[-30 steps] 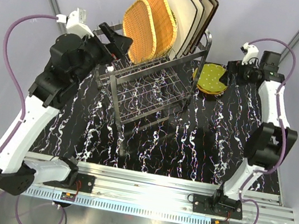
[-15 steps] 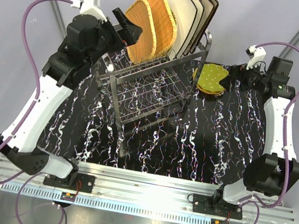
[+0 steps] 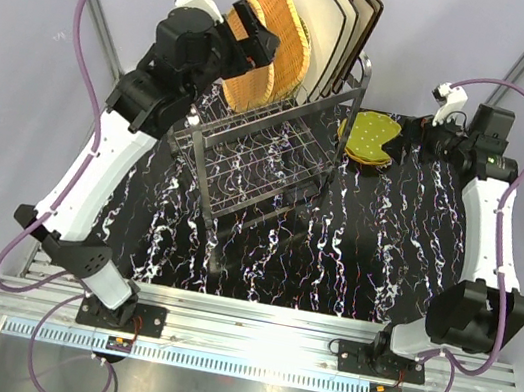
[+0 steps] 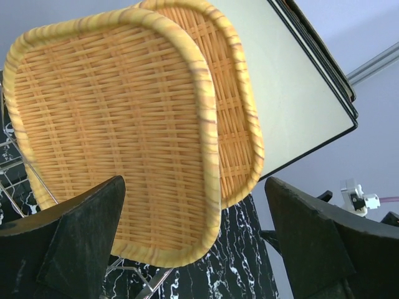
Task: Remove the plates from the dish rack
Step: Grab a plate with the left arm
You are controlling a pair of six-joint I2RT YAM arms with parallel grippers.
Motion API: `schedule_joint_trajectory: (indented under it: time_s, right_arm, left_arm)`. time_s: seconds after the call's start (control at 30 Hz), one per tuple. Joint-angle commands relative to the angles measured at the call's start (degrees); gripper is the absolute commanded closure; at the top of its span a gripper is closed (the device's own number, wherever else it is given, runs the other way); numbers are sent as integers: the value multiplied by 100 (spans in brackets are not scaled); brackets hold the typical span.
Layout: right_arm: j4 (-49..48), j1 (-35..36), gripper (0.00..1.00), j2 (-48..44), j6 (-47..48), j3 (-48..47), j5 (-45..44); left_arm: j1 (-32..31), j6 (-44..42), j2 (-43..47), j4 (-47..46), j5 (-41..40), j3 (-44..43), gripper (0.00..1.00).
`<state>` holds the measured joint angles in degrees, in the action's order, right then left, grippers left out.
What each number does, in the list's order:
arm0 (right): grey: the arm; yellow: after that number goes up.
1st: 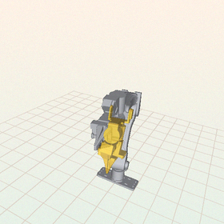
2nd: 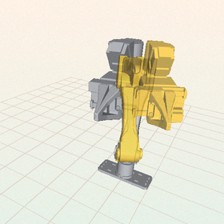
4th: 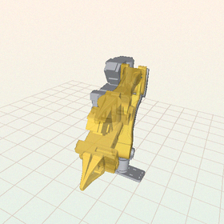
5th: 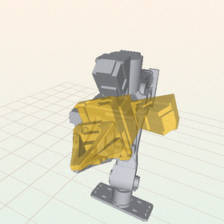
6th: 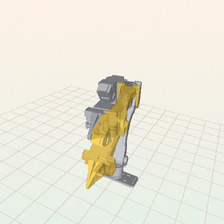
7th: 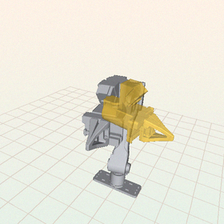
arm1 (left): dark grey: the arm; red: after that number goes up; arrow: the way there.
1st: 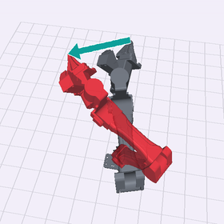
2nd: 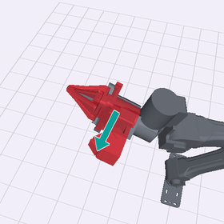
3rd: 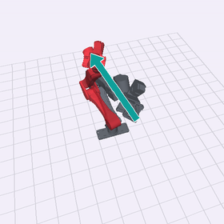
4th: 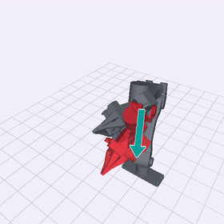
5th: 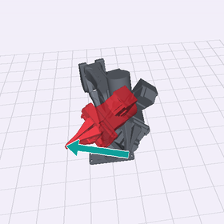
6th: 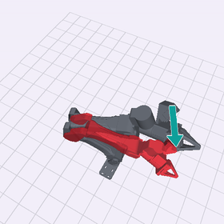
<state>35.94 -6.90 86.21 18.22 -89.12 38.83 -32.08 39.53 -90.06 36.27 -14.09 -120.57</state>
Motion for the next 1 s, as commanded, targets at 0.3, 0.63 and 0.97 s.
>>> schedule_joint_trajectory:
  time_s: [0.3,0.63,0.97]
  right_arm:
    - [-457,48,0,-395,-336,88,327]
    - [-518,48,0,-518,-433,123,432]
    - [-571,48,0,-641,-662,35,608]
  left_arm:
    - [-677,-946,-802,662,-1797,-1302,15]
    - [-1081,-2001,-1347,644,-2933,-1715,30]
    - [-1248,-2528,-1479,259,-3240,-1768,63]
